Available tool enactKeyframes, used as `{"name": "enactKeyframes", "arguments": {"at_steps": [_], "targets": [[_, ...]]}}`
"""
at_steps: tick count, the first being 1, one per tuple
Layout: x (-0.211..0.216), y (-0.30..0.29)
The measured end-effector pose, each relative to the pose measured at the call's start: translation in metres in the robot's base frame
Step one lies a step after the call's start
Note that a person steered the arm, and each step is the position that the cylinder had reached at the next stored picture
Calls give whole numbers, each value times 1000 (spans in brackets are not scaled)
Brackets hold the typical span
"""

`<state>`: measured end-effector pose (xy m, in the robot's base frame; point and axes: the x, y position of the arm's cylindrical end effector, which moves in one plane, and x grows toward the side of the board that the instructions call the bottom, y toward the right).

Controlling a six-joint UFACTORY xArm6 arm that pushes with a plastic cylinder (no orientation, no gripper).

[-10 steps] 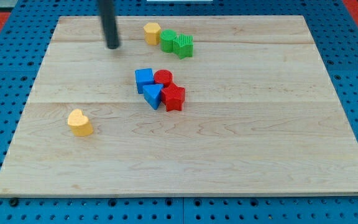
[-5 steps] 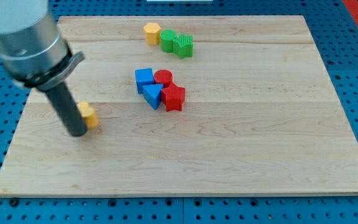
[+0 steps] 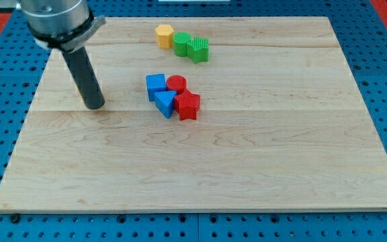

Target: Push the yellow heart towards the green circle

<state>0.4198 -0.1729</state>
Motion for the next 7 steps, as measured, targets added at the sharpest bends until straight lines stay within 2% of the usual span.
{"name": "enactKeyframes", "arguments": {"at_steps": [1, 2, 4, 6, 7], "targets": [[-31, -3], [24, 2], [-56, -12], [-14, -62], [-57, -74]]}}
